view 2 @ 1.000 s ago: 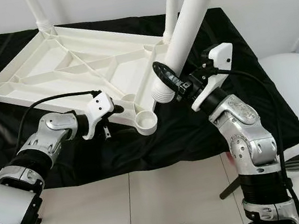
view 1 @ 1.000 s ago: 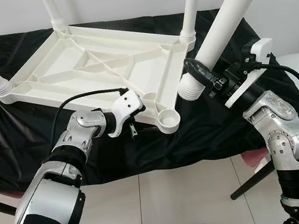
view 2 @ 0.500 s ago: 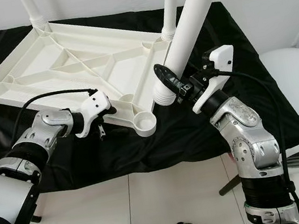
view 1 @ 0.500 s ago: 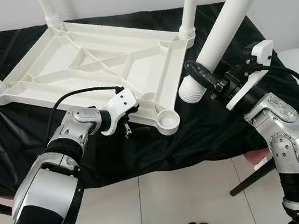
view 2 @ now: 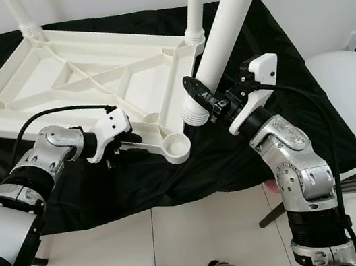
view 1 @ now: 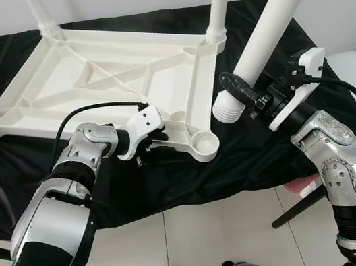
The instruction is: Building children table
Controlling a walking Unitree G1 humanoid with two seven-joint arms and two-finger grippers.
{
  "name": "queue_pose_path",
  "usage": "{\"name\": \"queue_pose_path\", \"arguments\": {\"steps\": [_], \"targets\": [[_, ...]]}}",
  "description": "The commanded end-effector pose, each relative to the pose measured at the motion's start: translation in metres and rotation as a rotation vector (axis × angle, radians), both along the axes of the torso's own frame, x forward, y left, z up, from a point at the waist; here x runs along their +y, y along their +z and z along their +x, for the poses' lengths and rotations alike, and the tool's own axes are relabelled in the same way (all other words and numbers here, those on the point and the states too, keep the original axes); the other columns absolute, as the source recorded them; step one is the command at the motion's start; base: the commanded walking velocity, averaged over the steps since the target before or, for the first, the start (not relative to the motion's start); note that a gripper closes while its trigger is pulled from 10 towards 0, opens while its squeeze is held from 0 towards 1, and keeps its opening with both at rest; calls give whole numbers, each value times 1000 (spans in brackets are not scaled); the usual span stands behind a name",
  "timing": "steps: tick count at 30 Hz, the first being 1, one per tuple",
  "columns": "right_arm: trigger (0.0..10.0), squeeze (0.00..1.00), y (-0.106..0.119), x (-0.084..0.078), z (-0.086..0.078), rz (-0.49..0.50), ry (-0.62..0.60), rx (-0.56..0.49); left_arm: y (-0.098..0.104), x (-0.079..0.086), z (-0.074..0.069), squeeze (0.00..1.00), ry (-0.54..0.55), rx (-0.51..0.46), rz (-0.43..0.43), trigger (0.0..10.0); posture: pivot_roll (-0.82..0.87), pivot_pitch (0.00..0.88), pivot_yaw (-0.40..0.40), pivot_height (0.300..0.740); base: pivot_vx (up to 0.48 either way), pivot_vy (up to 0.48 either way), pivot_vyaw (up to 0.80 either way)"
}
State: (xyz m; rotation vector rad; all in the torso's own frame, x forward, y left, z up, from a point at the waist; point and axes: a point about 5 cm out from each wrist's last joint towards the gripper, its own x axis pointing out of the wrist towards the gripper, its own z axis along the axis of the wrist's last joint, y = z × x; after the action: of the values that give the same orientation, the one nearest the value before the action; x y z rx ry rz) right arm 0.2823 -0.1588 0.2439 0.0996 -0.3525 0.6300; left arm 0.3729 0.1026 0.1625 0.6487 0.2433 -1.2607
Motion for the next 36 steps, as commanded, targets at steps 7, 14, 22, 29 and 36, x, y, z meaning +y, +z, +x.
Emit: {"name": "queue_pose_path", "arguments": {"steps": [7, 14, 22, 29, 36], "targets": [[10000, 0, 5, 0, -3, -1, 10, -19, -8, 12, 0, 0, 53, 46, 11, 0, -77, 156, 45, 740, 0, 0, 0], [10000, 0, 5, 0, -1, -2, 7, -20, -8, 16, 0, 0, 56, 49, 13, 0, -74, 153, 44, 740, 0, 0, 0], [10000, 0, 5, 0, -1, -6, -3, -25, -10, 27, 1, 0, 136, 64, -38, 0, -75, 146, 51, 740, 0, 0, 0], [10000, 0, 5, -1, 0, -4, -7, -28, -11, 35, 5, 0, 276, 40, -95, 0, -64, 143, 48, 740, 0, 0, 0], [10000, 0, 6, 2, 4, -1, 4, -34, -6, 40, 12, 0, 400, -7, -131, 0, -46, 127, 46, 740, 0, 0, 0]]}}
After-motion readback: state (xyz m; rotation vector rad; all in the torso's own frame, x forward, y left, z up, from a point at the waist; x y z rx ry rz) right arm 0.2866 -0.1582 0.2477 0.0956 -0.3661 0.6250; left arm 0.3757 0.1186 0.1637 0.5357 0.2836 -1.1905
